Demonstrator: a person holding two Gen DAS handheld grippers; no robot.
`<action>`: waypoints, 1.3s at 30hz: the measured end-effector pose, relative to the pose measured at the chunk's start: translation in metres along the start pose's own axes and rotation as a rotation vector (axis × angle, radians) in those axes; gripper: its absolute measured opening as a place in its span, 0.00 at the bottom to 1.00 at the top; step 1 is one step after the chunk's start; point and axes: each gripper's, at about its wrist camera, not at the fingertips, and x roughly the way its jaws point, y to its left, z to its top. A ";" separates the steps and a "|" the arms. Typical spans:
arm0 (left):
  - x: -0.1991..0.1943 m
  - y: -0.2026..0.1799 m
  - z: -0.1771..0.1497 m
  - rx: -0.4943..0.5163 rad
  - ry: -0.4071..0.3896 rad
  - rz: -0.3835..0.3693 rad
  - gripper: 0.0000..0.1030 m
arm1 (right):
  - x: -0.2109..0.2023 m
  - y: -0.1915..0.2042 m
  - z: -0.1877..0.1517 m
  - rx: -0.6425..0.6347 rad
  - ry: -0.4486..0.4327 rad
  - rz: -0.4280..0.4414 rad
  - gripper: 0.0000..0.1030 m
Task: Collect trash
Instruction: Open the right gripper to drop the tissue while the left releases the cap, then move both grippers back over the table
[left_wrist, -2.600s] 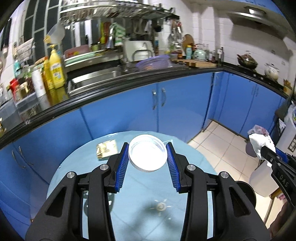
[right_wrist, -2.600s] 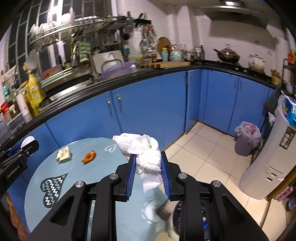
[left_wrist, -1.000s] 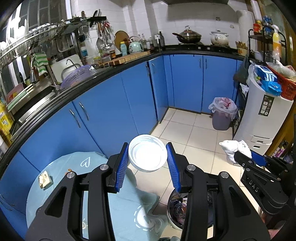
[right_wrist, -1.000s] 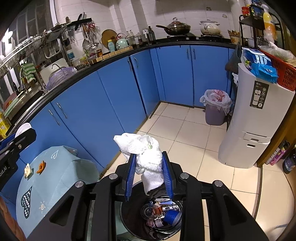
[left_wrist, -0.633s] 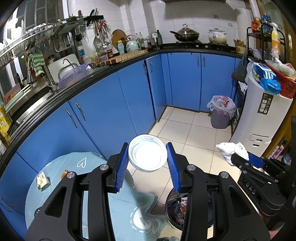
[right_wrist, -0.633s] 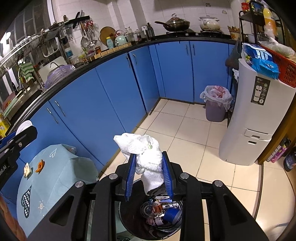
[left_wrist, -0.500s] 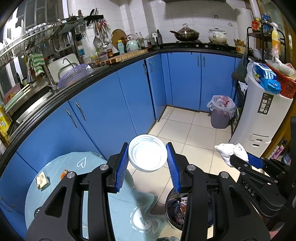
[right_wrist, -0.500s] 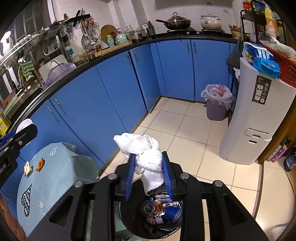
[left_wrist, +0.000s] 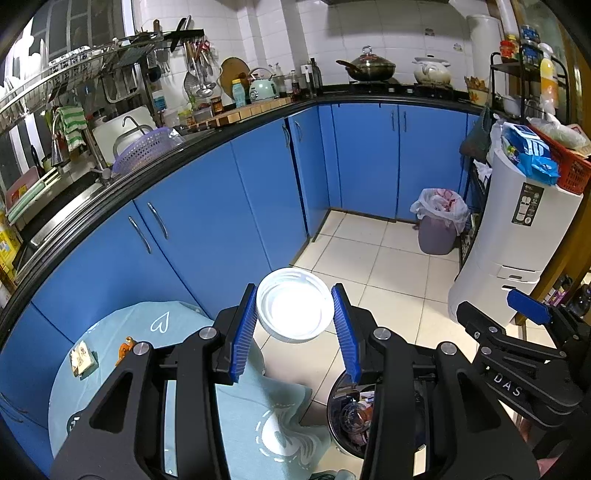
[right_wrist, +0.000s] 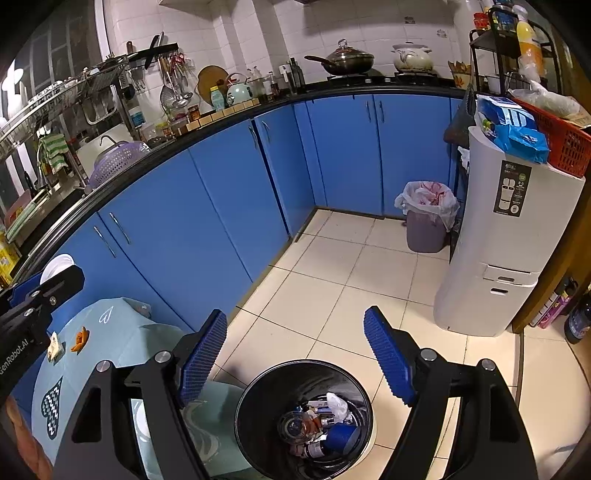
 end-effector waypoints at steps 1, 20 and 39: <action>0.000 -0.001 0.000 0.000 0.000 0.000 0.40 | -0.001 0.000 -0.001 0.000 -0.002 -0.001 0.73; -0.002 -0.030 0.010 0.056 -0.004 -0.028 0.41 | -0.008 -0.032 0.006 0.050 -0.029 -0.049 0.73; 0.002 -0.036 0.023 0.058 -0.006 -0.005 0.75 | -0.009 -0.051 0.007 0.079 -0.032 -0.065 0.73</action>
